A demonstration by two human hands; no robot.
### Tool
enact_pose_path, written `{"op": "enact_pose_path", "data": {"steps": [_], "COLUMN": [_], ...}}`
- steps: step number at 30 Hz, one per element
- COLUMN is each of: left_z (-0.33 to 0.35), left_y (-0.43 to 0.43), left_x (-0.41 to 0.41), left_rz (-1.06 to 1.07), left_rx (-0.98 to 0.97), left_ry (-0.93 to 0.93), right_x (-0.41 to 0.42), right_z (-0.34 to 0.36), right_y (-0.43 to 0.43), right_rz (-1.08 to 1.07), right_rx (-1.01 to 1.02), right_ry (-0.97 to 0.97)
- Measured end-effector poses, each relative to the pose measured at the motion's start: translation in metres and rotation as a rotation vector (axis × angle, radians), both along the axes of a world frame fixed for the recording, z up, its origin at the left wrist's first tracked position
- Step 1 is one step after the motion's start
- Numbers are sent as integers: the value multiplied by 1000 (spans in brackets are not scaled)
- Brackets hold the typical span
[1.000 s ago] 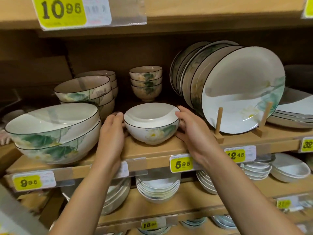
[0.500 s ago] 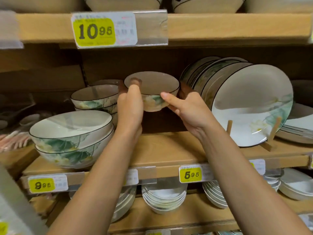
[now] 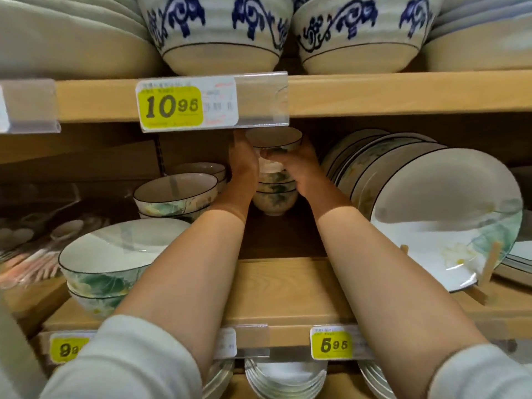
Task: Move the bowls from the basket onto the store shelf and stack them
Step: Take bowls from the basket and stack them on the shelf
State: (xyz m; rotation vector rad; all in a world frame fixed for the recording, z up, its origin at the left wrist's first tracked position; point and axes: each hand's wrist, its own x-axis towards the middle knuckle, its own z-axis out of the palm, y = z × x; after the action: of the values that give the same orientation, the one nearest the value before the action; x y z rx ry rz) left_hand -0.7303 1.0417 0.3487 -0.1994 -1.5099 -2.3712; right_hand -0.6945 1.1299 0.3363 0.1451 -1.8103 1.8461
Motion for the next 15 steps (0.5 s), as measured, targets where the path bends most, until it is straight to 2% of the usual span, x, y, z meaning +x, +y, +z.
{"op": "enact_pose_path", "data": {"steps": [6,10,15], "left_z": [-7,-18,-25], "left_y": [17,25,29], "left_x": [-39,-59,-72], "left_rz": [-67,-128,39], "left_rx": [12,26,-25], "left_ry": [43,5,-76], "right_x": [-38,-56,-69], "right_z": [-8,-22,-33], "right_y": [-6,-3,4], "right_rz": [-95,-182,-204], "right_rx": [-50,-41,-31], "right_ry": [76,77,3]}}
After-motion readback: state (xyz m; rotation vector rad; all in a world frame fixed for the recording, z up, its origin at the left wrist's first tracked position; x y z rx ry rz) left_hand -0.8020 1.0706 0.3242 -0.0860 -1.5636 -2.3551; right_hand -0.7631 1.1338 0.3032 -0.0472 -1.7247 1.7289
